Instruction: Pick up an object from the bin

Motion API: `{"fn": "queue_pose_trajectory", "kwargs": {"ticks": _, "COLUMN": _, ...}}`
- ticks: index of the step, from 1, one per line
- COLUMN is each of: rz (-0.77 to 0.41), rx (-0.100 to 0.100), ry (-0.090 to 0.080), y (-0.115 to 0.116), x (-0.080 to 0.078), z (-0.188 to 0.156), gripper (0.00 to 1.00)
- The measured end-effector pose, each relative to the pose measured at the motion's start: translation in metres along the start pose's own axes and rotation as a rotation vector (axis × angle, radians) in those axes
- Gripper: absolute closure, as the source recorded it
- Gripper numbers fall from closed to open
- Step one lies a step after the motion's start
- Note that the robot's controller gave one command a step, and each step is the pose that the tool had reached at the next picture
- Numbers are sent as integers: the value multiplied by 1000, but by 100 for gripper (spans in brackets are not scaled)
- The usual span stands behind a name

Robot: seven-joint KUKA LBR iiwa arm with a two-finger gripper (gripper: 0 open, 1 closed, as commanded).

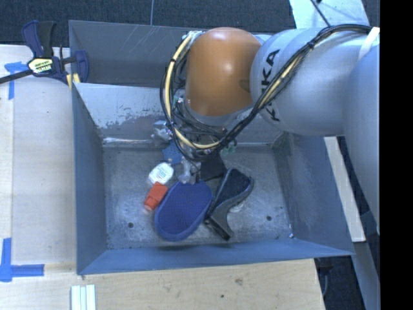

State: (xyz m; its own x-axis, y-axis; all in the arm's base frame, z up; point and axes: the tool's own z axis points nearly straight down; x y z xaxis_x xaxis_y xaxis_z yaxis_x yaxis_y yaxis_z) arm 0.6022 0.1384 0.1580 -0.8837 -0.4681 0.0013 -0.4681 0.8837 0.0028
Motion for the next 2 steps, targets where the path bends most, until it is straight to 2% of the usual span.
{"fn": "queue_pose_trajectory", "kwargs": {"ticks": 1, "rz": -440, "rx": 3, "ry": -4, "y": -9, "x": -24, "z": 39, "gripper": 0}}
{"fn": "queue_pose_trajectory", "kwargs": {"ticks": 2, "rz": -867, "rx": 6, "ry": -7, "y": -12, "x": -24, "z": 32, "gripper": 0}}
